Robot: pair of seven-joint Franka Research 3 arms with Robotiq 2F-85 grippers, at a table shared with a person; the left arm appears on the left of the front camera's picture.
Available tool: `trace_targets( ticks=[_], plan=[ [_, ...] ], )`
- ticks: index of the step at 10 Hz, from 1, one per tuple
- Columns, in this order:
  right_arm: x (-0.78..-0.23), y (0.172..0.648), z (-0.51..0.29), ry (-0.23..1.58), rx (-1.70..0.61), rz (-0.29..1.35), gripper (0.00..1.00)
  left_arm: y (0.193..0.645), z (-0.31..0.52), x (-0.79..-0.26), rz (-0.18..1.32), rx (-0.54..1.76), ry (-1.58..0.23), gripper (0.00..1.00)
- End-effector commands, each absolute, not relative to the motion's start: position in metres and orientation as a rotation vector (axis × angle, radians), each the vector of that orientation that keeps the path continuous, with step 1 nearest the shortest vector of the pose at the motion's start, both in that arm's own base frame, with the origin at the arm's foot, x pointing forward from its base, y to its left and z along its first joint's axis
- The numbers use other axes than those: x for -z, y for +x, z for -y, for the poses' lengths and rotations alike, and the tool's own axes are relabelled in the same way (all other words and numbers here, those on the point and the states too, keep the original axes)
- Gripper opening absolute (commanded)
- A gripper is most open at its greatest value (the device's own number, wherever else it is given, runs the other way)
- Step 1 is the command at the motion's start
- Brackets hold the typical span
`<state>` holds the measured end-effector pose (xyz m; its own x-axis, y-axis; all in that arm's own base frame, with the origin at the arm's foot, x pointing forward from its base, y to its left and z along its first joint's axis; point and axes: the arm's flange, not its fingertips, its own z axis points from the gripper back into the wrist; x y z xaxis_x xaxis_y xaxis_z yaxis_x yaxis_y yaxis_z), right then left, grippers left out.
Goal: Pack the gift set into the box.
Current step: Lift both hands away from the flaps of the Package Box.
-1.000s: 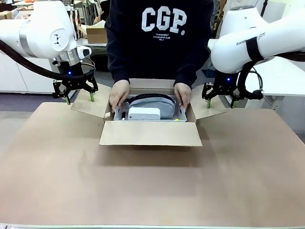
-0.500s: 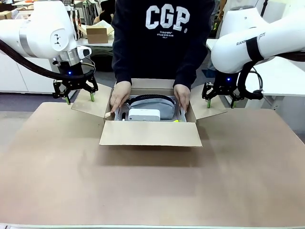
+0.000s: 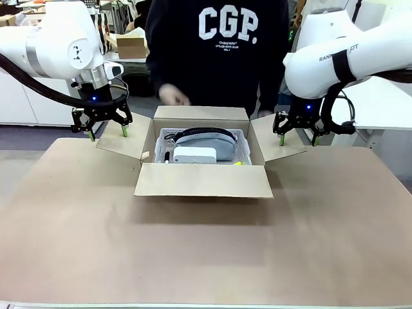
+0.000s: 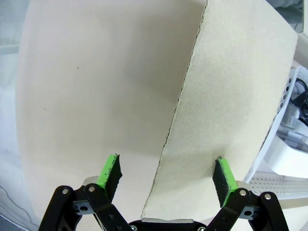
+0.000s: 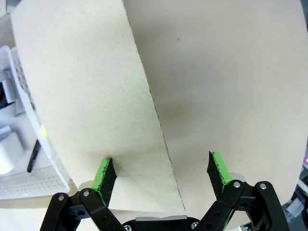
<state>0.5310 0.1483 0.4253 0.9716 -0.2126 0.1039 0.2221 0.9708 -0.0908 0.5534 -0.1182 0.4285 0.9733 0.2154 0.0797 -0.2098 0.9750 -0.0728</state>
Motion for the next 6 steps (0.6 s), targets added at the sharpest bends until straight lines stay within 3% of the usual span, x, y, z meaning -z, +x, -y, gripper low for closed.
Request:
trace_targets(
  ticks=[1, 6],
  plan=[
    [-0.4286, 0.5344, -0.1519, -0.121, 0.236, 0.100, 1.00, 0.5525, 0.1188, -0.4303, 0.087, -0.230, -0.044, 1.00],
    [-0.4286, 0.5344, -0.1519, -0.121, 0.236, 0.100, 1.00, 0.5525, 0.1188, -0.4303, 0.087, -0.230, -0.044, 1.00]
  ],
)
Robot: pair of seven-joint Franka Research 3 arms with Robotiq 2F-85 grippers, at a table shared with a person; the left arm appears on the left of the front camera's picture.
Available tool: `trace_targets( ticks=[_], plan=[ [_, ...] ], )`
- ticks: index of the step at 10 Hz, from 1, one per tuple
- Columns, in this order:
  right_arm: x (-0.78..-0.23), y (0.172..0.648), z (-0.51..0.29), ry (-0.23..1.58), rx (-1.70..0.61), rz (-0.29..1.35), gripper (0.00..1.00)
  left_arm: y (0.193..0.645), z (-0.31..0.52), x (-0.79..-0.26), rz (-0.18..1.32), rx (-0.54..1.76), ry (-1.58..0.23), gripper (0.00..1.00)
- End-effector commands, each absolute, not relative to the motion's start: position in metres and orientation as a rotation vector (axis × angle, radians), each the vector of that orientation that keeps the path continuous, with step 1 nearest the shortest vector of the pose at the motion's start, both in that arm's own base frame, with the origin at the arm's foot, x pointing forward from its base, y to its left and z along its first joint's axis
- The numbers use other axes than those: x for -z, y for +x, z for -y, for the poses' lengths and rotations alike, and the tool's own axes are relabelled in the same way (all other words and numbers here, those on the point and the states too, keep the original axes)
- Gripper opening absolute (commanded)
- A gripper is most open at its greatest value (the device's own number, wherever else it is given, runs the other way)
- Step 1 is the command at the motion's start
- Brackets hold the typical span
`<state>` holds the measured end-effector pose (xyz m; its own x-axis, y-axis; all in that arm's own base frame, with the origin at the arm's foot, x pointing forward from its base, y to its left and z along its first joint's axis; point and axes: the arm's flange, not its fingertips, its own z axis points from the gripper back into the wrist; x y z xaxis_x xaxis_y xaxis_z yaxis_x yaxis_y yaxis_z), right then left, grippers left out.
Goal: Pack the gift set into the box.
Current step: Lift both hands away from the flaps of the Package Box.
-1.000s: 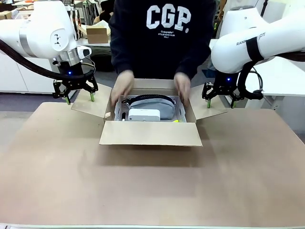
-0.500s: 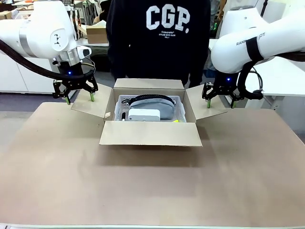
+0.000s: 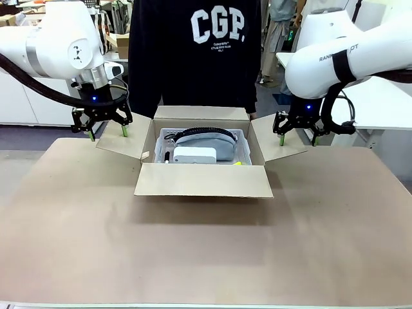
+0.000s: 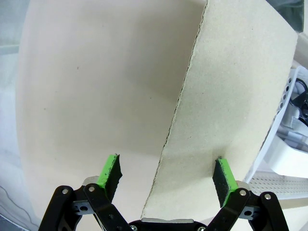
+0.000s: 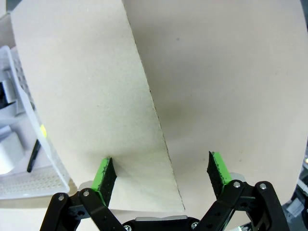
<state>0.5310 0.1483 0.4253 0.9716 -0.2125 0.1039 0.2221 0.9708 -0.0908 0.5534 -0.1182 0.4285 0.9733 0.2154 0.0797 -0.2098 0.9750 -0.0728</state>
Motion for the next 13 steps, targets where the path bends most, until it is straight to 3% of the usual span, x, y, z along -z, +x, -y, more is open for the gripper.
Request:
trace_targets(
  ticks=[1, 13],
  plan=[
    [-0.4286, 0.5344, -0.1519, -0.121, 0.236, 0.100, 1.00, 0.5525, 0.1188, -0.4303, 0.087, -0.230, -0.044, 1.00],
    [-0.4286, 0.5344, -0.1519, -0.121, 0.236, 0.100, 1.00, 0.5525, 0.1188, -0.4303, 0.087, -0.230, -0.044, 1.00]
  ],
)
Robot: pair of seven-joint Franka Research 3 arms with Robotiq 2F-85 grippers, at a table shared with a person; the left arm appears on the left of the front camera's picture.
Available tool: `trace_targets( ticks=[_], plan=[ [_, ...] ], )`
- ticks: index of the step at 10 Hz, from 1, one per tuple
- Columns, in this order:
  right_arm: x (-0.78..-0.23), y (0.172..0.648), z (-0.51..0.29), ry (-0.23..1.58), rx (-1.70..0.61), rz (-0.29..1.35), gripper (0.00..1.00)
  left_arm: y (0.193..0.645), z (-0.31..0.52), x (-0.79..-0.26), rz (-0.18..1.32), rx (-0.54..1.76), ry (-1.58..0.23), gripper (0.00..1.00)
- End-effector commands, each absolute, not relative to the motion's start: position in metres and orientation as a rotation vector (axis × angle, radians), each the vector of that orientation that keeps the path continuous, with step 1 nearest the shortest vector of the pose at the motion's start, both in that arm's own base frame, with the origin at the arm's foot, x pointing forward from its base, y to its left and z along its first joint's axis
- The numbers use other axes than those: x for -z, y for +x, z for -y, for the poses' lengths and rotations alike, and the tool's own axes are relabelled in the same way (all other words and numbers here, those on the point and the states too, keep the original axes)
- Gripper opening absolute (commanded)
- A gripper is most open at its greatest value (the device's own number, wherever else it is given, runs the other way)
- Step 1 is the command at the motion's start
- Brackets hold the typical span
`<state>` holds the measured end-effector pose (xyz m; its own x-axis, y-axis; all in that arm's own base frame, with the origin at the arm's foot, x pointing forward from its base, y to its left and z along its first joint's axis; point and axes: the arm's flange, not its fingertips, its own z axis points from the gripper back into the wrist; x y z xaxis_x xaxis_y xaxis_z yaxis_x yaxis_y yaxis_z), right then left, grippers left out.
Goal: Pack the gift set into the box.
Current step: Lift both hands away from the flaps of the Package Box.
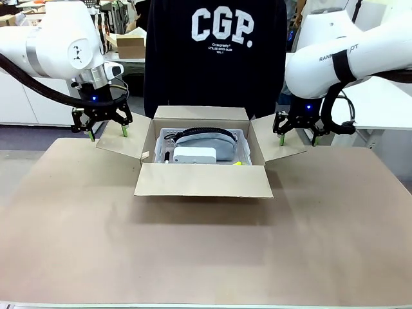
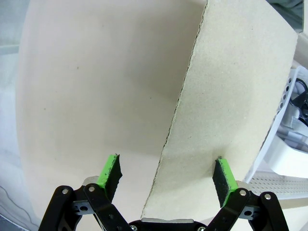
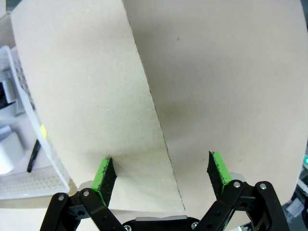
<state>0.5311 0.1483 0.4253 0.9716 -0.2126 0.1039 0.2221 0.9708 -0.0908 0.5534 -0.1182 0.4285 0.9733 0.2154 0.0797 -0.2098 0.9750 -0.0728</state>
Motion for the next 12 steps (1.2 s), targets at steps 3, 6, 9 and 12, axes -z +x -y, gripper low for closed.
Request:
trace_targets(
  ticks=[3, 6, 9, 12],
  plan=[
    [-0.505, 0.509, -0.122, 0.184, 0.159, 0.122, 1.00, 0.512, 0.109, -0.522, 0.084, -0.123, -0.293, 1.00],
    [-0.562, 0.441, -0.036, 0.647, 0.111, -0.044, 1.00, 0.430, 0.045, -0.568, 0.061, 0.134, -0.769, 1.00],
    [-0.541, 0.385, 0.071, 1.142, 0.173, 0.001, 1.00, 0.391, -0.012, -0.541, 0.138, 0.132, -1.255, 1.00],
    [-0.509, 0.386, 0.104, 1.218, 0.348, 0.046, 1.00, 0.404, -0.075, -0.516, 0.245, -0.120, -1.444, 1.00]
  ],
)
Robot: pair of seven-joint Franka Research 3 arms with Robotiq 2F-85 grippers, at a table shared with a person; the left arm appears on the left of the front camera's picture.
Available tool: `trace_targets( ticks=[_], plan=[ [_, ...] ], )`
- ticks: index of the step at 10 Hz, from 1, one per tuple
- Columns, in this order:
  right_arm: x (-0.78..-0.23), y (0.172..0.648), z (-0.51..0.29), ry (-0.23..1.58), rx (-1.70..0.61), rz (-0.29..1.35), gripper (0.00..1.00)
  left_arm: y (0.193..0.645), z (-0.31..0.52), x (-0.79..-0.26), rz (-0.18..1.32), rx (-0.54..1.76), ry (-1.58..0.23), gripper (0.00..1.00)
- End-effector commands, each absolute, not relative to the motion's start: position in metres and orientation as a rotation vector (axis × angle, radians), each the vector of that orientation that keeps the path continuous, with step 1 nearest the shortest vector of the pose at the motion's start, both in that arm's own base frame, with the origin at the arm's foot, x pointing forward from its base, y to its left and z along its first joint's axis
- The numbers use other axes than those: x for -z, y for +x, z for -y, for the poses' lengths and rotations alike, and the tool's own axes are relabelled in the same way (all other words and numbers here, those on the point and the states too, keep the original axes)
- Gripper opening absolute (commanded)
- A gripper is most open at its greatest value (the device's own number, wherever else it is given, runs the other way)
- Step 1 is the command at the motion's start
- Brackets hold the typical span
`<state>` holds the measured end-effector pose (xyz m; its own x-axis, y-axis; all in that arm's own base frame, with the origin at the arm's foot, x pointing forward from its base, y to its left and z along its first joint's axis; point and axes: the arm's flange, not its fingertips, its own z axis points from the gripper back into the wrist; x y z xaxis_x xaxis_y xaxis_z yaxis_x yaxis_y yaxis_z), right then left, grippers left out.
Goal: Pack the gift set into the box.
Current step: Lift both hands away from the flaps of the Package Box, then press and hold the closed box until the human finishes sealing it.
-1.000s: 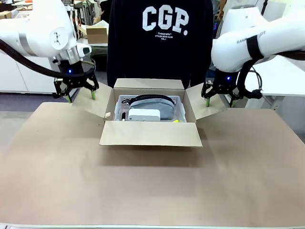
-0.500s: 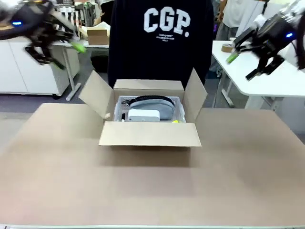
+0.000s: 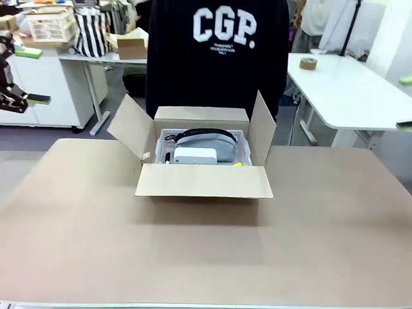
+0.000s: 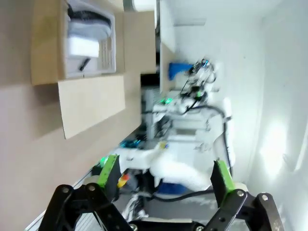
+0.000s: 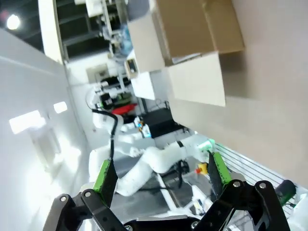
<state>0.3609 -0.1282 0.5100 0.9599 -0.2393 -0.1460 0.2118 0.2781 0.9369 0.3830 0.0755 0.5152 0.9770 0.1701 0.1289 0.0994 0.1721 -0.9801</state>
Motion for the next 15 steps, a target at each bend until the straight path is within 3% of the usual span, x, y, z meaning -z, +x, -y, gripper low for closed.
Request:
trace_targets(
  ticks=[1, 15],
  plan=[
    [-0.5266, 0.3599, 0.1138, 1.232, 0.235, 0.026, 1.00, 0.3778, -0.0526, -0.5290, 0.215, 0.037, -1.347, 1.00],
    [-0.5266, 0.3599, 0.1138, 1.232, 0.235, 0.026, 1.00, 0.3778, -0.0526, -0.5290, 0.215, 0.037, -1.347, 1.00]
  ],
)
